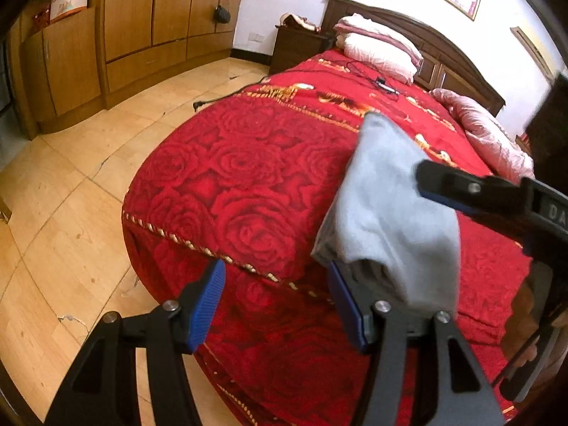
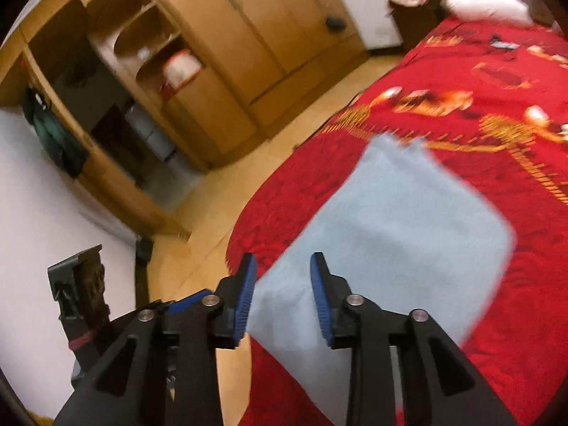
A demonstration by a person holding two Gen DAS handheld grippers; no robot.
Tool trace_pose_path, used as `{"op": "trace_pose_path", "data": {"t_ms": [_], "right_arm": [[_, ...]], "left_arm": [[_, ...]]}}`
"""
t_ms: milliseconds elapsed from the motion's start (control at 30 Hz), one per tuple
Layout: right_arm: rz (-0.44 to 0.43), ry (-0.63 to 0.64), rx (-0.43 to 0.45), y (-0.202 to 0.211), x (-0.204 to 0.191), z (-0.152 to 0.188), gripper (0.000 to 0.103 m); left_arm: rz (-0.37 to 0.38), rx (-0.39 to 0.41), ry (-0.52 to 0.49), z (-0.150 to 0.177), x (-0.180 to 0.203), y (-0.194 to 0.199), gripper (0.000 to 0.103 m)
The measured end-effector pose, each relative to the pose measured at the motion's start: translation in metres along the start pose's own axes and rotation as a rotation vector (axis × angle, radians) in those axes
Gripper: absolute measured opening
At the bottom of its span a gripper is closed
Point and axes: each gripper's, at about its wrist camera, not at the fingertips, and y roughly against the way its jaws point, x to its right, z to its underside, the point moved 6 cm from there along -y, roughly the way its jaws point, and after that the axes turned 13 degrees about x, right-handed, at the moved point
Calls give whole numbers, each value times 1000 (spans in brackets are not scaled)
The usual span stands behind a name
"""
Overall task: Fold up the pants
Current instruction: 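Release the folded corner with the right gripper and smooth the bundle with both grippers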
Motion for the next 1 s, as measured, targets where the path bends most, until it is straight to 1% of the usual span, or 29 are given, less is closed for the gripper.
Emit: {"op": "trace_pose_path", "data": {"t_ms": [33,100,133,200,300,400,467,533,600,733,800,867,900,1000], "right_arm": [[26,1,12,9,3,-3,39],[88,10,18,22,16,-1,39],[135,22,18,31,25,3,39],[189,25,16,43,37,10,39],[218,0,1,55,54,22,39],[233,-21,-13,55,63,29,39],[231,-40,-20,53,66,33,39],[220,-49,-19,49,64,35,39],[217,-35,-33,43,63,40,39],[221,-15,-57,31,64,50,39],[227,-31,-74,24,68,54,40],[228,-52,-79,20,75,58,44],[226,-64,-80,19,77,59,48],[200,-115,-72,17,86,62,52]], "left_arm": [[5,8,-2,-3,2,2,63],[19,28,-14,-9,11,9,63],[29,37,-23,-13,16,12,63],[58,58,-38,-19,29,19,63],[106,85,-52,-28,50,26,64],[144,92,-91,-31,69,24,63],[163,74,-124,-28,83,15,61],[178,46,-149,-24,92,1,48],[178,11,-169,-19,94,-16,44],[108,-51,-221,-9,83,-58,44],[107,-63,-224,-7,77,-68,45],[114,-64,-229,-6,74,-71,47],[116,-64,-233,-5,73,-72,48],[126,-66,-226,-4,69,-76,52]]}}
